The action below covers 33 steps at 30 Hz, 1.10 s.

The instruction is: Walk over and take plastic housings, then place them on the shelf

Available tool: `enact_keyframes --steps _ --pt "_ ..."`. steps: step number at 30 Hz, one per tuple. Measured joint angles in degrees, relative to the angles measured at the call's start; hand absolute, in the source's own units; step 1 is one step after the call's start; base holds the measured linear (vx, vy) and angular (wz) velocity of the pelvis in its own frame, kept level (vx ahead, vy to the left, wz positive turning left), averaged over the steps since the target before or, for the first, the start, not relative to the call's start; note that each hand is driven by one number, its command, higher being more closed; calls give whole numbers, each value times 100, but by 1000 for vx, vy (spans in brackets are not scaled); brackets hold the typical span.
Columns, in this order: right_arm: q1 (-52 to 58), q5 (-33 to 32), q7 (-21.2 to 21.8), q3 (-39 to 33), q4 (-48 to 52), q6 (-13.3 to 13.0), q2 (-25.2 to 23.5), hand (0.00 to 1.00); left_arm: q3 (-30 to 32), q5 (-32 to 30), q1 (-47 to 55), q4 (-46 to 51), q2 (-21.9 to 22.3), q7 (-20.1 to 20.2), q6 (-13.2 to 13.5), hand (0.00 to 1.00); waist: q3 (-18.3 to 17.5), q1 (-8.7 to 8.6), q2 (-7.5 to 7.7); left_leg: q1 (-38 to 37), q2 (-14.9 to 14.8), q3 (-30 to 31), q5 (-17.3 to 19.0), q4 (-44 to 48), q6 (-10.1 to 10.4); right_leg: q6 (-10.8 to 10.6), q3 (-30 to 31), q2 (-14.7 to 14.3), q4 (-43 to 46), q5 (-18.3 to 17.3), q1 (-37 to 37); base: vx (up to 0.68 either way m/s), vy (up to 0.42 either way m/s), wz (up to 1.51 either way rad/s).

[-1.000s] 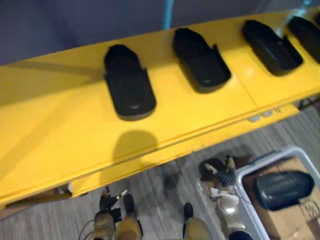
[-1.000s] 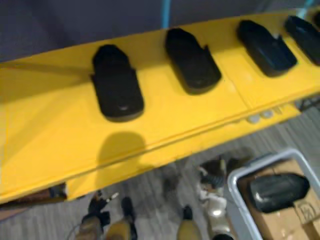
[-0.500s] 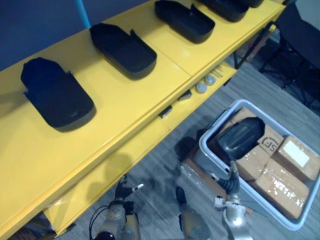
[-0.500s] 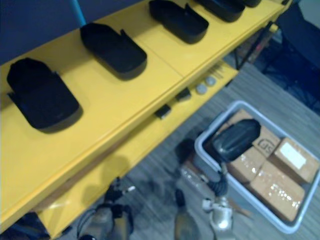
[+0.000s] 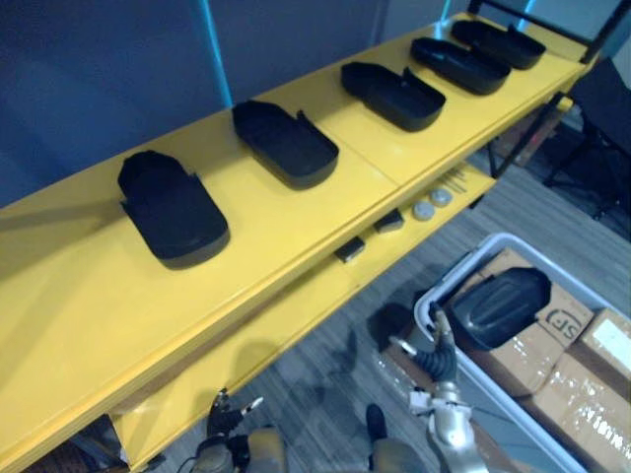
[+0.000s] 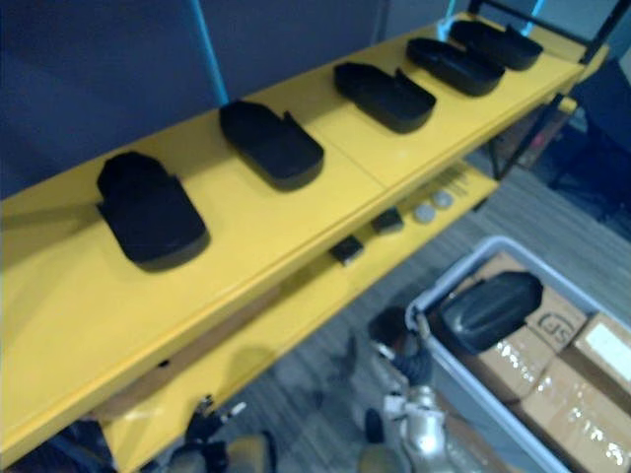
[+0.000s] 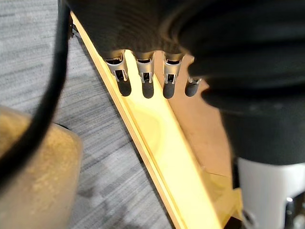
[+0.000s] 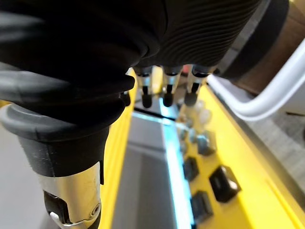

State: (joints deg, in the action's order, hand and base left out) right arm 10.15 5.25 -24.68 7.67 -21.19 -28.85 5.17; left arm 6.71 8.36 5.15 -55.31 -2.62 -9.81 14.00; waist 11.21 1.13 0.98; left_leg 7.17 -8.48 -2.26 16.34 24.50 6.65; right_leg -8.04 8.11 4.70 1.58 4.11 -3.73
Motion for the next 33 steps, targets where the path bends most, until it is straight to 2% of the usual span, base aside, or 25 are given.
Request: enact_keyframes --steps 1,2,3,4,5,6,8,10,12,13,16,18,21,26,28,33 --pt "18 -1 -65 136 183 61 6 0 212 -63 21 1 62 0 -16 0 -23 16 26 -108 -55 -145 16 -6 19 15 -6 -24 -14 23 -14 -50 -19 -53" --pt "23 0 -71 195 285 83 5 0 319 -75 37 1 86 -2 -23 0 -30 39 33 -174 -101 -254 25 -15 19 128 -65 -29 -56 -20 -31 -36 -17 -89" --pt "15 2 -72 307 496 164 28 0 485 -156 53 2 125 0 -28 0 -46 78 23 -347 -217 -528 29 -90 27 447 -709 89 -77 -39 -30 -5 -10 -122" --pt "-3 2 -68 368 645 189 34 0 613 -220 78 -11 95 34 -39 0 -107 132 5 -507 -344 -831 27 -176 54 674 -1271 183 -169 -25 -50 13 -8 -133" --pt "-31 4 -50 394 686 193 38 0 626 -213 121 -21 57 67 -49 0 -109 135 -10 -561 -400 -999 26 -221 77 671 -1470 219 -214 -11 -57 28 -36 -137" --pt "-80 -1 -42 399 714 209 61 0 659 -214 196 -96 -23 149 -70 0 -153 138 40 -704 -498 -1280 28 -282 111 726 -1748 236 -279 111 -81 32 -79 -129" --pt "-104 -46 -21 392 701 300 173 0 658 -234 280 -298 -209 212 -180 0 -204 133 135 -923 -577 -1643 -7 -436 197 717 -2044 252 -356 364 -160 44 -118 -116" --pt "-72 -179 56 322 678 397 329 0 607 -389 344 -442 -323 255 -222 0 -201 123 247 -1162 -588 -1911 -1 -577 271 564 -2065 238 -320 920 -257 35 -150 -89" --pt "-27 -299 175 246 632 451 476 0 527 -492 317 -455 -339 285 -228 0 -174 92 202 -1323 -591 -1865 16 -738 267 507 -1936 116 -318 930 -255 29 -112 -51" --pt "-2 -381 298 131 567 467 581 0 313 -478 265 -434 -332 299 -134 0 -102 43 116 -1411 -529 -1816 25 -858 248 506 -1875 88 -311 926 -265 7 -50 -26" --pt "89 -446 494 24 397 494 588 0 18 -392 186 -418 -342 377 81 0 -80 -73 39 -1416 -418 -1580 25 -951 245 472 -1885 109 -285 898 -263 6 -9 -2" --pt "216 -429 683 35 389 484 550 0 -258 -226 124 -327 -340 430 266 0 -73 -75 58 -1433 -382 -1517 17 -1001 238 430 -1917 163 -208 888 -256 2 26 13" --pt "245 -405 846 33 389 370 427 0 -566 -174 127 -203 -287 530 348 0 -98 -61 138 -1406 -328 -1382 16 -1010 237 387 -2003 242 -204 871 -211 9 28 19" --pt "105 -324 865 127 390 258 313 0 -530 95 193 -167 -233 453 316 0 -165 87 118 -1373 -273 -1200 19 -1096 242 338 -2048 257 -243 827 -198 47 10 10" --pt "-160 -321 867 259 361 260 342 0 -304 315 252 -139 -128 311 321 0 -184 243 41 -1291 -172 -671 66 -1097 225 324 -1994 217 -331 849 -240 63 -11 -6" --pt "-641 -271 691 488 234 284 379 0 56 402 598 -226 -161 158 154 0 -192 355 -15 -1281 -40 -337 114 -1161 130 250 -1945 258 -403 903 -246 65 35 -3"
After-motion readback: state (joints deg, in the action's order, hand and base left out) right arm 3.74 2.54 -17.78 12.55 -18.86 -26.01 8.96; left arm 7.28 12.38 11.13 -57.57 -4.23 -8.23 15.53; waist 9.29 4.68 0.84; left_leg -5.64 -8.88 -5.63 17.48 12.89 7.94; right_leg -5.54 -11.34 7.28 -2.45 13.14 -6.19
